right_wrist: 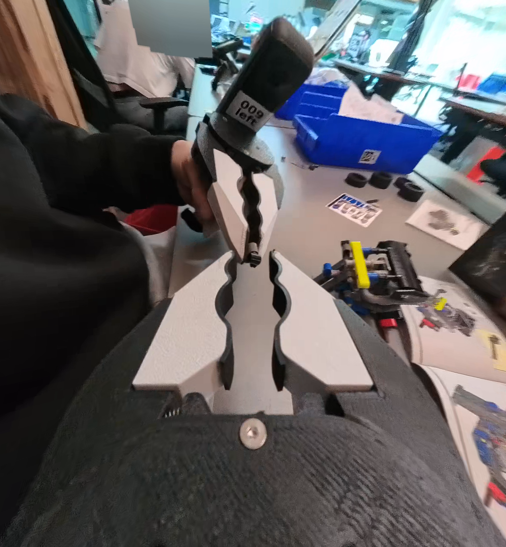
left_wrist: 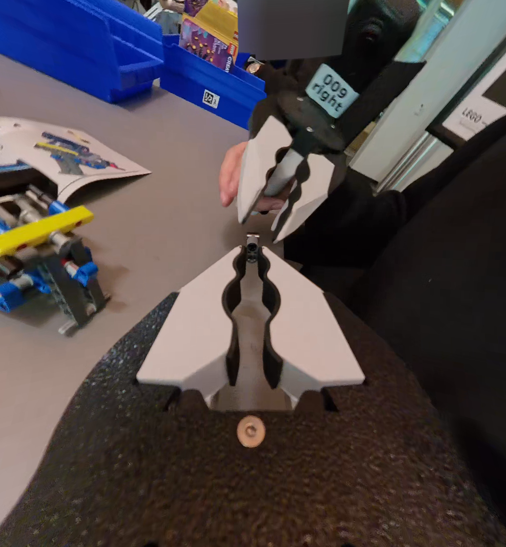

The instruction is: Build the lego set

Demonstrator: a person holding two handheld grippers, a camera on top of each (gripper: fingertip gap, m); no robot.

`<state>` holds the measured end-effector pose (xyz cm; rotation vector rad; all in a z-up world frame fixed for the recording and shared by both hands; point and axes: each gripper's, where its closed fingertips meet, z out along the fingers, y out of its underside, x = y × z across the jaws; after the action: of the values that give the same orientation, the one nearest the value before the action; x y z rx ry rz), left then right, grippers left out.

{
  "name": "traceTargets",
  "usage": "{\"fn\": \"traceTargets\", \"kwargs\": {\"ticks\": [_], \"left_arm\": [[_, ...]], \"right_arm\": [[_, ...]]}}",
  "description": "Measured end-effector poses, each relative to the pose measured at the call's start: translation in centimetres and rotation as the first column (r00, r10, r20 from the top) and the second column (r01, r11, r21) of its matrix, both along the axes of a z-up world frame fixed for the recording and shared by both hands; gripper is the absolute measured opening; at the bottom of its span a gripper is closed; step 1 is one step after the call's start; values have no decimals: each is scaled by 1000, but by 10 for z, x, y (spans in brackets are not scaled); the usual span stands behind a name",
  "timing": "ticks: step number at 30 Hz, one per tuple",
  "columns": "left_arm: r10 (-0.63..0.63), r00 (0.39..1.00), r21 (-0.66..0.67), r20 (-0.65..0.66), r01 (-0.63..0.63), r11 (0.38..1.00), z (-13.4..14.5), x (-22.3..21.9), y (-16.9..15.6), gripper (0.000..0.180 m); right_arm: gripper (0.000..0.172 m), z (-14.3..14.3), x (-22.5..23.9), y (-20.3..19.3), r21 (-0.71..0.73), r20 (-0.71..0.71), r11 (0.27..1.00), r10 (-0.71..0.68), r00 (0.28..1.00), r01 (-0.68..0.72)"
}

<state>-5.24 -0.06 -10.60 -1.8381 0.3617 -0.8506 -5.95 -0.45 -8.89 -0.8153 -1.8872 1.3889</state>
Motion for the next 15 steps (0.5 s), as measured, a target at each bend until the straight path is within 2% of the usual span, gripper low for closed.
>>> {"fn": "traceTargets", "kwargs": {"ticks": [2,6,10,11,15], "left_arm": [[-26,998,32,-52,27,999,0,4,2,5],[-66,989,85,-133,78,993,1,7,3,5],[-74,979,90,-191,93,992,-4,8,8,5],[-89,976,91,-198,109,990,-5,9,9,5],[-130,972,98,-198,151,984,-6,11,10,5]], "right_arm": [[11,-4,0,-2,0,19,1000,27,999,-27],[5,-3,3,0,17,-6,999,28,1000,-28],[11,-9,5,4,54,-3,998,21,1000,-20],[7,-9,5,5,53,-4,998,15,1000,-15],[5,-10,7,7,-1,-14,999,38,999,-38]]}}
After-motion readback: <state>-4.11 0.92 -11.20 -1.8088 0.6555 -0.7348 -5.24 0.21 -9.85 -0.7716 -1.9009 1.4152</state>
